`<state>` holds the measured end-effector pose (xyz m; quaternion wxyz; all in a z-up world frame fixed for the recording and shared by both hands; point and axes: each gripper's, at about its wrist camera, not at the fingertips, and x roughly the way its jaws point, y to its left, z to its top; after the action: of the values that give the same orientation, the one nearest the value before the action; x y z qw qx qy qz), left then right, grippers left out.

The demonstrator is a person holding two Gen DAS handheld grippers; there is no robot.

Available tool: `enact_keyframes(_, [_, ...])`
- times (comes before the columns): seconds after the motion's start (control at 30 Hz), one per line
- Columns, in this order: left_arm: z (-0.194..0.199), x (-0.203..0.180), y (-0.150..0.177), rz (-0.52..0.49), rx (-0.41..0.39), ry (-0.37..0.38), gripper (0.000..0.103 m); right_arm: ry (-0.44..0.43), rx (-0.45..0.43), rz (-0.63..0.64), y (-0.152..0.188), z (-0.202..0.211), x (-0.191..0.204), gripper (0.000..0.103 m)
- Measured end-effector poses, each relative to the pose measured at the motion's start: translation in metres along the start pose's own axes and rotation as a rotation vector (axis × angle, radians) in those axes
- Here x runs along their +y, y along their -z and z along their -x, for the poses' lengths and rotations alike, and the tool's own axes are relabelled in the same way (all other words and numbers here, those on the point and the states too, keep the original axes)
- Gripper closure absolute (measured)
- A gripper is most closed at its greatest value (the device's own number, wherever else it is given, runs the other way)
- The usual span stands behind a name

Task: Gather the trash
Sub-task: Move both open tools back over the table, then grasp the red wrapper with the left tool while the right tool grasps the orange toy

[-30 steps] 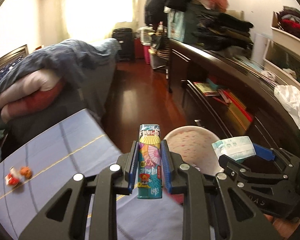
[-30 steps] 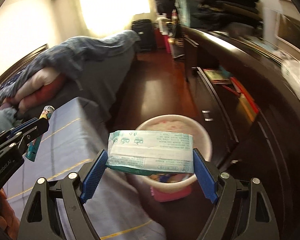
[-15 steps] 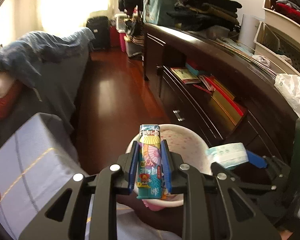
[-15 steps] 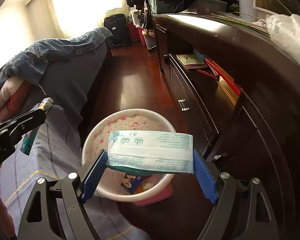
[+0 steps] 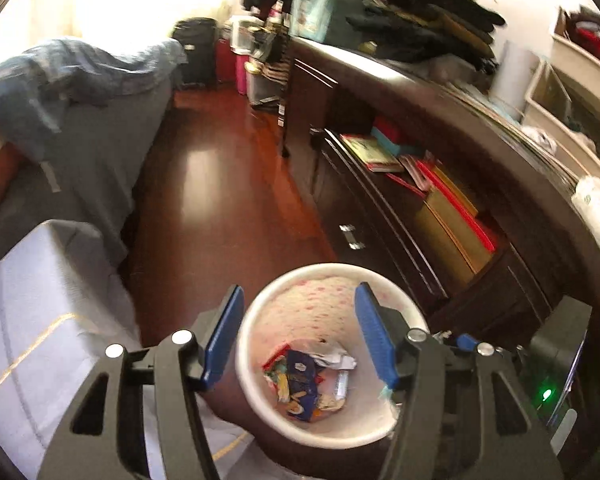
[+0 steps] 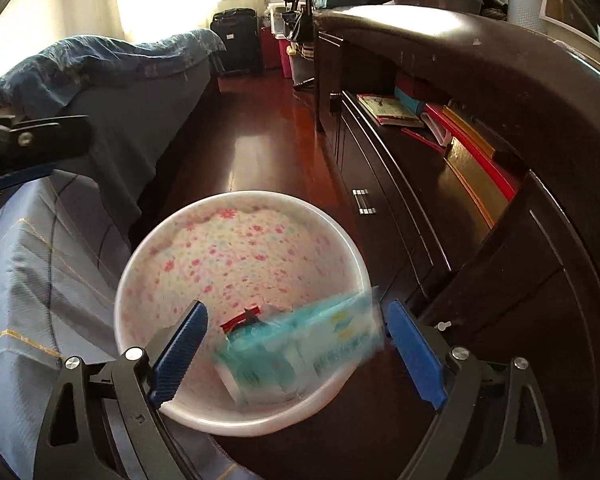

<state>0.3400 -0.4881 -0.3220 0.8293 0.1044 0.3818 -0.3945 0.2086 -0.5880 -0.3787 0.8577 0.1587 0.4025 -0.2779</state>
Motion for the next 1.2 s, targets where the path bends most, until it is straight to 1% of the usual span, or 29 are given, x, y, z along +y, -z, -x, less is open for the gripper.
enact_keyframes(0.07, [0.017, 0.013, 0.003, 0.025, -0.024, -0.036, 0.039, -0.006, 0.011, -0.003, 0.000, 0.009, 0.004, 0.012])
enact_keyframes(0.13, [0.040, 0.029, 0.010, 0.046, -0.050, -0.098, 0.037, -0.030, 0.013, -0.014, -0.001, 0.017, 0.008, 0.010])
enact_keyframes(0.23, [0.075, 0.055, 0.025, 0.091, -0.090, -0.198, 0.025, -0.095, 0.002, -0.007, -0.003, 0.038, 0.024, 0.007])
enact_keyframes(0.27, [0.089, 0.066, 0.033, 0.109, -0.101, -0.239, 0.024, -0.117, -0.003, 0.006, -0.004, 0.046, 0.032, 0.006])
enact_keyframes(0.37, [0.119, 0.094, 0.048, 0.152, -0.116, -0.330, 0.016, -0.196, -0.024, 0.072, -0.004, 0.071, 0.068, 0.004])
enact_keyframes(0.43, [0.141, 0.118, 0.062, 0.200, -0.120, -0.402, 0.015, -0.239, -0.027, 0.112, -0.003, 0.081, 0.089, 0.004])
enact_keyframes(0.47, [0.151, 0.130, 0.067, 0.222, -0.122, -0.424, 0.015, -0.276, -0.031, 0.145, -0.002, 0.089, 0.106, 0.004])
enact_keyframes(0.53, [0.170, 0.157, 0.081, 0.276, -0.128, -0.484, 0.013, -0.317, -0.034, 0.194, 0.002, 0.098, 0.133, 0.004])
enact_keyframes(0.57, [0.180, 0.173, 0.088, 0.304, -0.127, -0.526, 0.013, -0.333, -0.035, 0.212, 0.002, 0.101, 0.143, 0.004])
enact_keyframes(0.63, [0.193, 0.199, 0.098, 0.345, -0.120, -0.591, 0.013, -0.379, -0.032, 0.269, 0.007, 0.108, 0.175, 0.004])
enact_keyframes(0.67, [0.199, 0.212, 0.103, 0.368, -0.117, -0.618, 0.013, -0.392, -0.031, 0.286, 0.010, 0.111, 0.184, 0.004])
enact_keyframes(0.77, [0.213, 0.263, 0.119, 0.469, -0.103, -0.704, 0.012, -0.438, -0.028, 0.351, 0.017, 0.118, 0.220, 0.004])
enact_keyframes(0.87, [0.223, 0.300, 0.131, 0.549, -0.116, -0.731, 0.008, -0.468, -0.029, 0.409, 0.025, 0.127, 0.253, 0.004])
enact_keyframes(0.9, [0.223, 0.319, 0.134, 0.584, -0.111, -0.732, 0.007, -0.477, -0.027, 0.427, 0.029, 0.129, 0.263, 0.004])
enact_keyframes(1.0, [0.219, 0.355, 0.139, 0.644, -0.113, -0.703, 0.007, -0.492, -0.018, 0.467, 0.034, 0.131, 0.285, 0.004])
enact_keyframes(1.07, [0.209, 0.371, 0.138, 0.664, -0.086, -0.690, 0.007, -0.498, -0.014, 0.489, 0.038, 0.132, 0.300, 0.004])
enact_keyframes(1.13, [0.202, 0.382, 0.138, 0.670, -0.078, -0.680, 0.007, -0.500, -0.019, 0.509, 0.039, 0.133, 0.314, 0.004])
enact_keyframes(1.2, [0.195, 0.384, 0.138, 0.665, -0.065, -0.677, 0.008, -0.498, -0.022, 0.529, 0.041, 0.133, 0.327, 0.004])
